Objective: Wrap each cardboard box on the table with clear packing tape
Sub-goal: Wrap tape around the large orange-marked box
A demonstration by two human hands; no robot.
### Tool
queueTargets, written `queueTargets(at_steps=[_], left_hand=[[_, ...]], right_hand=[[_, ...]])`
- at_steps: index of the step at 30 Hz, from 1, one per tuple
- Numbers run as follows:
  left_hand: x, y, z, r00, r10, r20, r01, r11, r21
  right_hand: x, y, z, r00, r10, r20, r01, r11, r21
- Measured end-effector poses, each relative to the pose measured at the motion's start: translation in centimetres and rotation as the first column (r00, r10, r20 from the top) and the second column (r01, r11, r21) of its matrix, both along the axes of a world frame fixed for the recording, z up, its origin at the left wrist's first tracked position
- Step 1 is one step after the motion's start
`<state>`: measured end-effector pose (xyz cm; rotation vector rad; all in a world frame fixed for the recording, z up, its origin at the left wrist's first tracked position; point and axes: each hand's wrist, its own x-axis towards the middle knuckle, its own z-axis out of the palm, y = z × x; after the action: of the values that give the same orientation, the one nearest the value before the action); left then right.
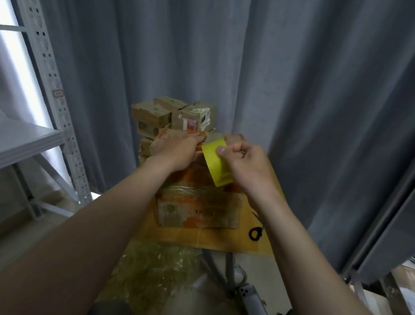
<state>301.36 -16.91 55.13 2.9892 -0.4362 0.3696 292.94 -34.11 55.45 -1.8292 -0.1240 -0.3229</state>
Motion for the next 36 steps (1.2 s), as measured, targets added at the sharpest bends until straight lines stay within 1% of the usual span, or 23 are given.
queueTargets(at_steps=[4, 8, 10, 13, 16, 17, 18, 19, 20, 21, 22, 23, 24, 25, 26, 27, 28, 29, 32, 34, 36], left_hand=[[0.5, 0.2, -0.3, 1.000, 0.016, 0.002, -0.016, 1.000, 0.016], [0.8, 0.2, -0.5, 1.000, 0.008, -0.001, -0.008, 1.000, 0.013], [1.0, 0.3, -0.5, 1.000, 0.000, -0.009, 0.000, 1.000, 0.029], [1.4, 0.7, -0.4, 0.999, -0.033, -0.041, 0.037, 0.996, 0.086], [1.5, 1.1, -0.6, 0.998, -0.056, -0.022, 0.058, 0.993, 0.104], [1.4, 1.2, -0.7, 0.998, -0.056, -0.018, 0.057, 0.993, 0.104], [1.3, 1.1, -0.8, 0.998, -0.053, -0.025, 0.055, 0.993, 0.101], [1.2, 1.1, -0.7, 0.998, -0.050, -0.037, 0.054, 0.994, 0.093], [1.2, 1.0, -0.7, 0.997, -0.045, -0.056, 0.049, 0.996, 0.074], [0.9, 0.9, -0.6, 0.996, -0.041, -0.074, 0.045, 0.998, 0.050], [0.5, 0.9, -0.5, 0.996, -0.040, -0.084, 0.043, 0.999, 0.029], [0.2, 0.8, -0.5, 0.996, -0.054, -0.074, 0.055, 0.998, 0.016], [-0.1, 0.7, -0.4, 0.995, -0.076, -0.060, 0.076, 0.997, 0.005], [-0.4, 0.6, -0.4, 0.994, -0.094, -0.056, 0.094, 0.996, -0.003], [-0.6, 0.5, -0.3, 0.993, -0.097, -0.065, 0.097, 0.995, -0.007], [-0.7, 0.4, -0.2, 0.993, -0.091, -0.079, 0.091, 0.996, -0.006], [-0.8, 0.4, -0.2, 0.993, -0.079, -0.090, 0.079, 0.997, -0.004], [-0.6, 0.5, -0.3, 0.993, -0.068, -0.094, 0.067, 0.998, -0.008], [-0.6, 0.4, -0.1, 0.992, -0.023, -0.125, 0.020, 1.000, -0.020], [-0.7, 0.1, 0.1, 0.997, -0.016, -0.081, 0.015, 1.000, -0.014], [-0.7, -0.1, 0.0, 0.999, -0.025, -0.042, 0.025, 1.000, -0.006]], right_hand=[[-0.7, 0.6, -2.1, 1.000, -0.007, -0.009, 0.008, 0.991, 0.130], [-1.5, 0.7, -3.4, 1.000, -0.027, -0.001, 0.027, 0.982, 0.185], [-1.8, 0.9, -4.7, 0.999, -0.040, 0.012, 0.037, 0.983, 0.182], [-2.4, 1.2, -7.3, 0.997, -0.076, -0.008, 0.077, 0.986, 0.148], [-2.5, 1.0, -8.4, 0.996, -0.072, -0.057, 0.081, 0.981, 0.177], [-2.3, 0.8, -8.4, 0.996, -0.088, -0.036, 0.092, 0.982, 0.162], [-2.0, 0.5, -8.1, 0.991, -0.132, 0.036, 0.128, 0.987, 0.094], [-1.6, 0.1, -7.5, 0.971, -0.180, 0.160, 0.184, 0.983, -0.011], [-1.3, -0.2, -6.5, 0.929, -0.182, 0.321, 0.229, 0.967, -0.113], [-0.8, -0.3, -5.3, 0.879, -0.125, 0.459, 0.241, 0.949, -0.202], [-0.3, -0.2, -4.0, 0.849, -0.028, 0.528, 0.218, 0.928, -0.302], [0.3, 0.2, -2.5, 0.853, 0.081, 0.515, 0.170, 0.891, -0.421], [1.0, 0.7, -1.1, 0.891, 0.166, 0.423, 0.113, 0.822, -0.559], [2.1, 1.3, -0.2, 0.937, 0.213, 0.277, 0.036, 0.729, -0.683], [3.2, 1.9, 0.3, 0.968, 0.222, 0.117, -0.049, 0.625, -0.779], [4.3, 2.2, 0.5, 0.977, 0.213, -0.006, -0.120, 0.525, -0.842], [5.1, 2.5, 0.5, 0.976, 0.203, -0.075, -0.163, 0.456, -0.875], [5.9, 2.6, 0.6, 0.974, 0.195, -0.114, -0.190, 0.428, -0.884], [8.0, 2.8, 1.8, 0.959, 0.189, -0.212, -0.275, 0.432, -0.859], [9.5, 3.2, 2.6, 0.945, 0.153, -0.291, -0.328, 0.432, -0.840], [11.8, 3.7, 2.6, 0.923, 0.132, -0.361, -0.380, 0.459, -0.803]])
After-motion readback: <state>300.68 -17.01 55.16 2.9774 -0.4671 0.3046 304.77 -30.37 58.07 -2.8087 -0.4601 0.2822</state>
